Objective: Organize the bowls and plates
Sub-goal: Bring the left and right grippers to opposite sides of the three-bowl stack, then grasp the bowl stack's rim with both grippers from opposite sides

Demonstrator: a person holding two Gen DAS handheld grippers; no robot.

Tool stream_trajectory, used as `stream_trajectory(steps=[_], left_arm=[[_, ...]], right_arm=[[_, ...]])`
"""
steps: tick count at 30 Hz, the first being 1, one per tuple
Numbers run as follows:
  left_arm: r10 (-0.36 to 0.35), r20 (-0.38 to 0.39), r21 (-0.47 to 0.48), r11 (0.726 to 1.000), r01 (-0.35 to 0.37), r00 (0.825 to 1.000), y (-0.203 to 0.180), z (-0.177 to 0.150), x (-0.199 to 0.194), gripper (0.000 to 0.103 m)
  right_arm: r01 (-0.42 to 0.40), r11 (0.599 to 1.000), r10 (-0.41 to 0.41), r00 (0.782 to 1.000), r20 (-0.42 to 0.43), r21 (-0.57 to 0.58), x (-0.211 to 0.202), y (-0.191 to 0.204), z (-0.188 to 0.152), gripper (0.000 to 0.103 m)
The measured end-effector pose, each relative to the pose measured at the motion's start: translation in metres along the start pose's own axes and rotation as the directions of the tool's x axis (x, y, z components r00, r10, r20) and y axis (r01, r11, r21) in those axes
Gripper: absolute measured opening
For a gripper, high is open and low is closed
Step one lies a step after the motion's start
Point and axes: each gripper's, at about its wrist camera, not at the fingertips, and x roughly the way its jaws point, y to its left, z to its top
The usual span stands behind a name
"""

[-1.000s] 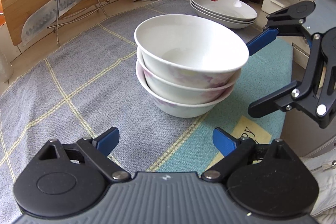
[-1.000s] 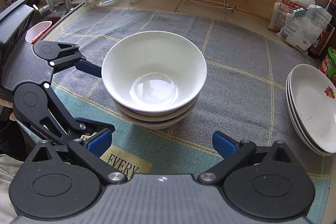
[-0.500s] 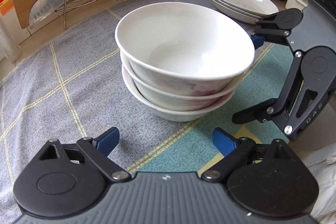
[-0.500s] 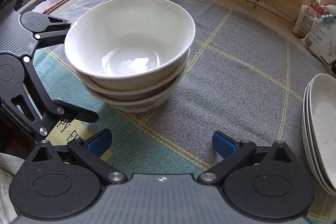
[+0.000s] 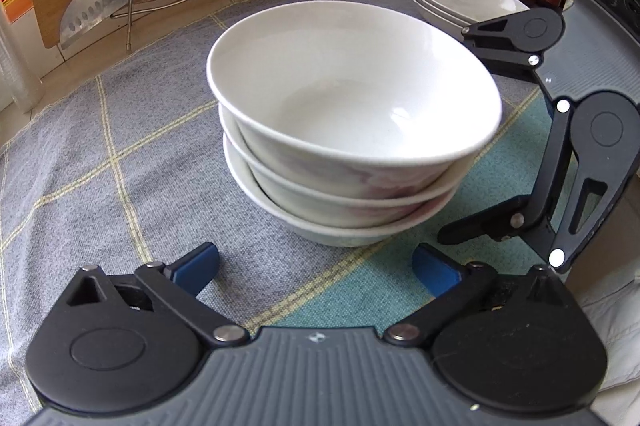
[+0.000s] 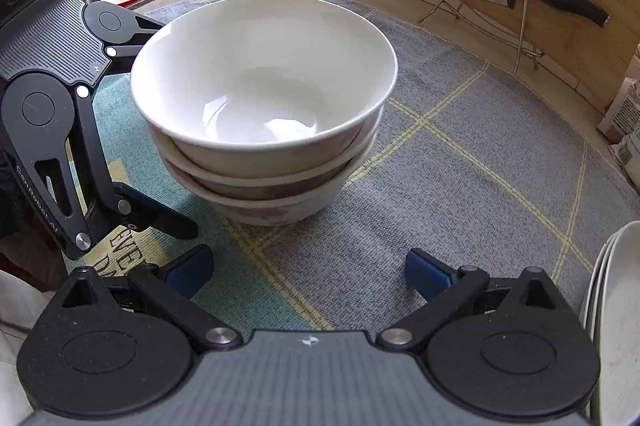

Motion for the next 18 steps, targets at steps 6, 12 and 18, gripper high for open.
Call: stream_trajectory(steps=[6, 12, 18], left_arm=[[-0.066, 0.06, 0.093, 0.994, 0.06, 0.996, 0.008, -0.001, 0.002, 0.103], [-0.127, 0.082, 0.174, 0.979, 0.111, 0.989, 0.013, 0.001, 0.005, 0.103], [-0.188, 0.09, 0.25, 0.955, 0.161, 0.978, 0.021, 0.004, 0.008, 0.103]], right_arm=[[-0.002, 1.0, 0.003, 1.0, 0.016, -0.012, -0.001, 0.0, -0.003, 0.103], [0.014, 1.0, -0.015, 1.0, 0.023, 0.009, 0.0, 0.001, 0.0, 0.103], [0.048, 0.998, -0.048, 0.999, -0.006, 0.049, 0.005, 0.006, 0.01, 0.103]])
